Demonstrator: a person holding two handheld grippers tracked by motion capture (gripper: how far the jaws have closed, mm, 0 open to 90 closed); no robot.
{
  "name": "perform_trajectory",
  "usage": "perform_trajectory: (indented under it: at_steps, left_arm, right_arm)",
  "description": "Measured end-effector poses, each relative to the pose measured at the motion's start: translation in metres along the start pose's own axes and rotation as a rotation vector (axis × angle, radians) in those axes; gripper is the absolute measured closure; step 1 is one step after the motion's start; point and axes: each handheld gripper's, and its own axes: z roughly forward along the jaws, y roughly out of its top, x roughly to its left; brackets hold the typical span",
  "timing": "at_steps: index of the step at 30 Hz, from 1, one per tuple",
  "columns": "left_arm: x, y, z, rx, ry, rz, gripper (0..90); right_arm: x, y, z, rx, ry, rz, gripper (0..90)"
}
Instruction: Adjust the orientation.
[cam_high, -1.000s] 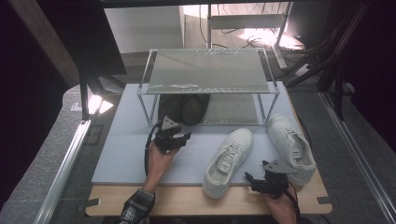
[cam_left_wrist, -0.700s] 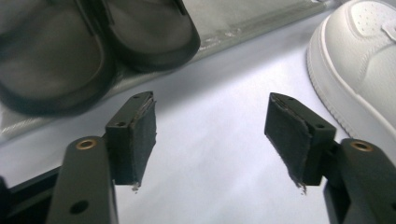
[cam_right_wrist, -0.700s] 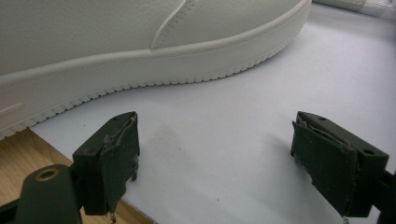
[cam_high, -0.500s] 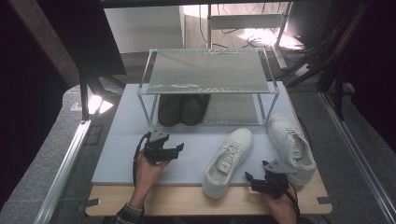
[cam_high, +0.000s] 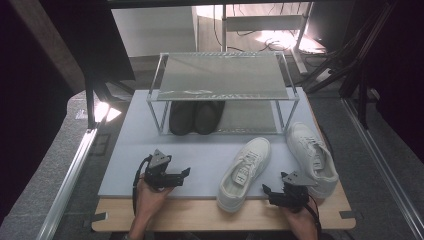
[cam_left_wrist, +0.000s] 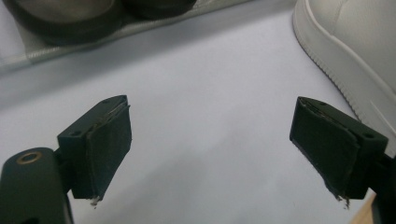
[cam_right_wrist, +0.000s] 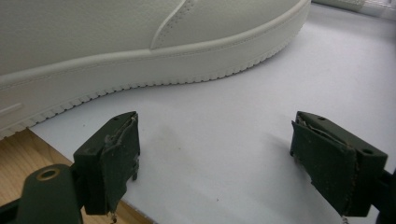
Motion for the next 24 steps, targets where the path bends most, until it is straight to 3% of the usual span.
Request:
perform_trajectory:
  at_steps: [7, 11, 16, 24]
  left_arm:
    - [0.001, -0.026, -0.006, 0.004, 0.018, -0.015, 13.0]
    - [0.000, -0.037, -0.009, 0.009, 0.049, 0.002, 12.8]
    - [-0.002, -0.045, -0.008, 0.018, 0.077, 0.023, 12.3]
    - [0.001, -0.051, -0.002, 0.027, 0.093, 0.021, 11.9]
  right_arm:
    - [0.000, 0.000, 0.000, -0.003, 0.002, 0.004, 16.2]
    - [-0.001, 0.000, -0.001, -0.005, 0.000, 0.009, 17.6]
    - [-0.001, 0.000, -0.001, -0.004, 0.001, 0.006, 17.6]
    - [0.001, 0.000, 0.000, 0.001, -0.005, 0.003, 15.5]
